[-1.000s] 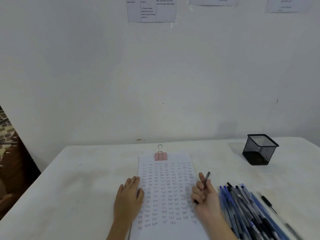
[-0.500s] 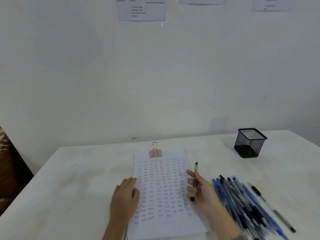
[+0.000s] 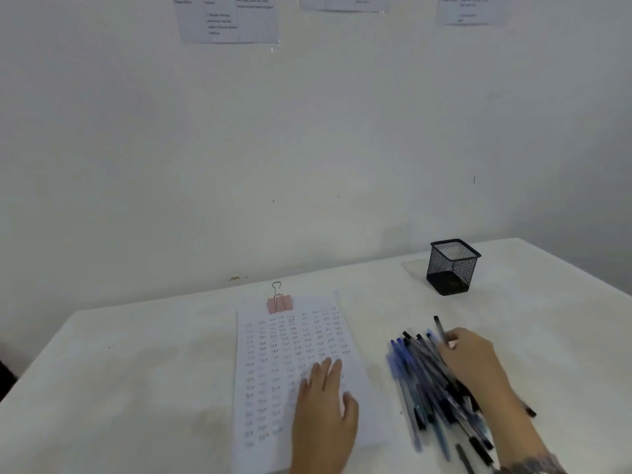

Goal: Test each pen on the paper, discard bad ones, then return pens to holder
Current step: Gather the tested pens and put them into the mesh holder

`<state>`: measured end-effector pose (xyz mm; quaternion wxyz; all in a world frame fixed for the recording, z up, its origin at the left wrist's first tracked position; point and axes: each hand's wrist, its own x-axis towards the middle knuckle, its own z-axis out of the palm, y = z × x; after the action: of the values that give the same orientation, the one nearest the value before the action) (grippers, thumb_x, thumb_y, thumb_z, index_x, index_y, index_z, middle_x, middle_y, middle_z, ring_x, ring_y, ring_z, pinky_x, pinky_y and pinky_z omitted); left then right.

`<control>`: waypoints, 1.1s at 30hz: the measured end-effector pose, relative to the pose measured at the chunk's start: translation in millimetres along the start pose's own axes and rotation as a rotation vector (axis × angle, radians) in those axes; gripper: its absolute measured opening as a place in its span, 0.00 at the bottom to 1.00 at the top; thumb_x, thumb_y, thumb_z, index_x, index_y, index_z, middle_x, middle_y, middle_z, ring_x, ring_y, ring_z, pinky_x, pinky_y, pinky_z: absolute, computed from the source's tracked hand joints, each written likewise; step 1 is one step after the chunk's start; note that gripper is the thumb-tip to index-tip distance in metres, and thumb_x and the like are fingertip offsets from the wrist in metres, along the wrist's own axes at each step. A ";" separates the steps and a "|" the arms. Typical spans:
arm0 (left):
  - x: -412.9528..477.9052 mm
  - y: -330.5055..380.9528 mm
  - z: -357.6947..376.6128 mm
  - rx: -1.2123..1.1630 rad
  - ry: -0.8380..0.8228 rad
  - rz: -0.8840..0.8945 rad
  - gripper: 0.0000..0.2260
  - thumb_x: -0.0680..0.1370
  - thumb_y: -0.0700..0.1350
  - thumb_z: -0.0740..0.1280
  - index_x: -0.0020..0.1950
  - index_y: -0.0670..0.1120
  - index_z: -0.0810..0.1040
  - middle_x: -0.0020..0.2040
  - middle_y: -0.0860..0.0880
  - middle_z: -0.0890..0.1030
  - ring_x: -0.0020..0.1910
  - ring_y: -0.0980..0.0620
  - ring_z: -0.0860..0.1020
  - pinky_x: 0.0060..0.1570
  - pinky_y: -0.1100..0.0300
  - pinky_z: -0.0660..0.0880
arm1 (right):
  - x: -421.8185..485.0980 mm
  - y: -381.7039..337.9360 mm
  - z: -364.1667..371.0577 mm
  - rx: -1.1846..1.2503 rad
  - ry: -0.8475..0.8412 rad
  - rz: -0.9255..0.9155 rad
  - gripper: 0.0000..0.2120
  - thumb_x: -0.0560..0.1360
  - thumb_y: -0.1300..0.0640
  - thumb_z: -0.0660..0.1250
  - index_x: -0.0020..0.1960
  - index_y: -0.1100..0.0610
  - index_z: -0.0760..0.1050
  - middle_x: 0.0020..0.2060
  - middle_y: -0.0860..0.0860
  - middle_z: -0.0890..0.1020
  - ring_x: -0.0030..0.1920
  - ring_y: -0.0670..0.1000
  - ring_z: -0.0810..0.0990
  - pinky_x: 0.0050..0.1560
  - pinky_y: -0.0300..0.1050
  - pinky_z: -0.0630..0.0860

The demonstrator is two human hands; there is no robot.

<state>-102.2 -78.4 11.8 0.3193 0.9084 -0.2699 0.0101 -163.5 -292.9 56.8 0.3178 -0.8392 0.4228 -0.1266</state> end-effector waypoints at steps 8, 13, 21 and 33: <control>8.9 71.0 36.5 -0.195 -0.188 0.059 0.24 0.78 0.51 0.53 0.74 0.54 0.55 0.73 0.58 0.59 0.71 0.59 0.58 0.67 0.67 0.58 | 17.1 18.7 -5.1 -0.203 -0.147 0.009 0.07 0.76 0.56 0.62 0.52 0.56 0.74 0.45 0.51 0.75 0.43 0.52 0.74 0.43 0.42 0.71; 21.5 93.3 57.1 -0.217 -0.224 -0.078 0.26 0.79 0.52 0.55 0.75 0.52 0.51 0.75 0.55 0.55 0.72 0.54 0.55 0.68 0.63 0.59 | 26.9 29.5 -11.2 -0.224 -0.163 -0.041 0.03 0.75 0.56 0.63 0.44 0.54 0.71 0.42 0.51 0.76 0.41 0.51 0.75 0.39 0.40 0.70; 26.0 114.1 74.2 -0.041 -0.169 -0.236 0.30 0.77 0.59 0.54 0.75 0.51 0.47 0.74 0.50 0.55 0.71 0.48 0.57 0.68 0.59 0.57 | 43.8 52.6 -20.0 -0.198 -0.093 -0.098 0.07 0.76 0.51 0.60 0.48 0.53 0.75 0.46 0.51 0.78 0.47 0.52 0.77 0.47 0.45 0.75; 26.2 119.0 88.1 -0.029 -0.085 -0.311 0.42 0.61 0.63 0.41 0.74 0.51 0.53 0.72 0.52 0.59 0.69 0.48 0.59 0.68 0.57 0.58 | 47.7 52.0 -9.6 -0.297 -0.399 -0.106 0.35 0.69 0.32 0.61 0.65 0.57 0.64 0.64 0.55 0.64 0.63 0.58 0.68 0.59 0.47 0.70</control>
<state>-152.6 -220.0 15.1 0.3186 0.9340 -0.1394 -0.0818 -171.7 -357.6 28.2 0.2612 -0.9060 0.3212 0.0886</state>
